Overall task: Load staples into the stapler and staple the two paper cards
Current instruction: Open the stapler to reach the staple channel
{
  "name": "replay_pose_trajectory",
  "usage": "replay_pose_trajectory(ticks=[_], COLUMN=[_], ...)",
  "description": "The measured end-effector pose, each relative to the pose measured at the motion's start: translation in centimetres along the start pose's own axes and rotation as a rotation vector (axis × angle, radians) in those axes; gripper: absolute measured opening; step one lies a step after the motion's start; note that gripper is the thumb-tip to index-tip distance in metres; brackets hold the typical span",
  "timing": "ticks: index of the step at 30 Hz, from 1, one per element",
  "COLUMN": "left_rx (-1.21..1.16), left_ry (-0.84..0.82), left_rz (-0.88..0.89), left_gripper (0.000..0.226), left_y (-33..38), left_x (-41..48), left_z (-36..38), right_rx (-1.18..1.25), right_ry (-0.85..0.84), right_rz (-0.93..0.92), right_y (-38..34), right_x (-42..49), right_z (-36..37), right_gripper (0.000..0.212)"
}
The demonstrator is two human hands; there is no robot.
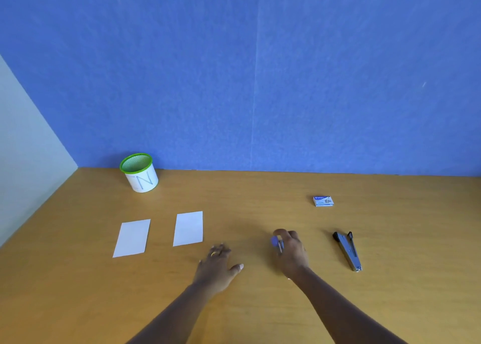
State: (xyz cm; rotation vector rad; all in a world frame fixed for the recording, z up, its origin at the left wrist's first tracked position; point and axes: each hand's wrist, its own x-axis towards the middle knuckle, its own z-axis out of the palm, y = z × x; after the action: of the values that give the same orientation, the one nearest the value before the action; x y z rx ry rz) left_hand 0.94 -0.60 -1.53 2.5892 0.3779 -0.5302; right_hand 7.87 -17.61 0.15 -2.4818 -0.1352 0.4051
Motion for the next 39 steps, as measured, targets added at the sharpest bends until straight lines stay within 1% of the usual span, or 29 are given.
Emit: replay_pose_trajectory(ticks=[2,5,8,9,11,14,16,19,23,25,30,32,35,39], left_rx=[-0.212,-0.569,-1.023,-1.131,-1.241,-1.298,-1.329,-1.396,-1.388,-1.371,-1.335,-1.316,-1.292,-1.331], left_ry=[0.029,0.089,0.074,0.080,0.142,0.241,0.266,0.300,0.323,0.334,0.369,0.390,0.428,0.454], left_rz=[-0.011,-0.035,-0.129,-0.141,-0.139,-0.124,-0.119,-0.113,-0.090,-0.073,-0.024,-0.005,0.001,-0.051], left_gripper=[0.056,0.039,0.023,0.021,0.020,0.024,0.025,0.024,0.027,0.031,0.034,0.038,0.039,0.038], left_y=[0.7,2.4,4.1,4.5,5.1,5.2,5.0,4.8,4.6,4.6,5.2,5.4,5.6,5.7], left_x=[-0.3,-1.1,-1.9,-2.2,-2.7,-3.2,-3.5,-4.0,-4.3,-4.4,-4.9,-5.0,-5.0,-4.9], left_z=[-0.2,-0.8,-1.8,-2.1,-2.7,-3.4,-3.8,-4.3,-4.8,-4.9,-5.3,-5.6,-5.8,-5.8], right_rx=[0.086,0.202,0.302,0.342,0.371,0.368,0.408,0.399,0.402,0.406,0.380,0.393,0.396,0.375], right_ry=[0.002,0.003,0.064,0.087,0.130,0.159,0.158,0.116,0.086,0.082,0.067,0.054,0.056,0.057], right_rz=[-0.027,-0.074,-0.122,-0.138,-0.186,-0.257,-0.275,-0.285,-0.316,-0.309,-0.258,-0.250,-0.254,-0.280], right_y=[-1.2,-3.1,-4.7,-5.2,-5.9,-6.7,-7.1,-7.6,-8.1,-8.4,-9.4,-9.7,-10.3,-11.0], right_x=[-0.2,-0.7,-1.7,-2.2,-3.0,-3.8,-4.1,-4.5,-4.6,-4.6,-4.2,-4.1,-4.3,-4.9], right_z=[0.1,0.1,0.5,0.7,0.7,0.5,0.2,-0.3,-0.7,-1.0,-1.8,-2.0,-2.4,-2.7], right_gripper=[0.048,0.055,0.060,0.062,0.061,0.059,0.059,0.057,0.037,0.032,0.043,0.044,0.040,0.033])
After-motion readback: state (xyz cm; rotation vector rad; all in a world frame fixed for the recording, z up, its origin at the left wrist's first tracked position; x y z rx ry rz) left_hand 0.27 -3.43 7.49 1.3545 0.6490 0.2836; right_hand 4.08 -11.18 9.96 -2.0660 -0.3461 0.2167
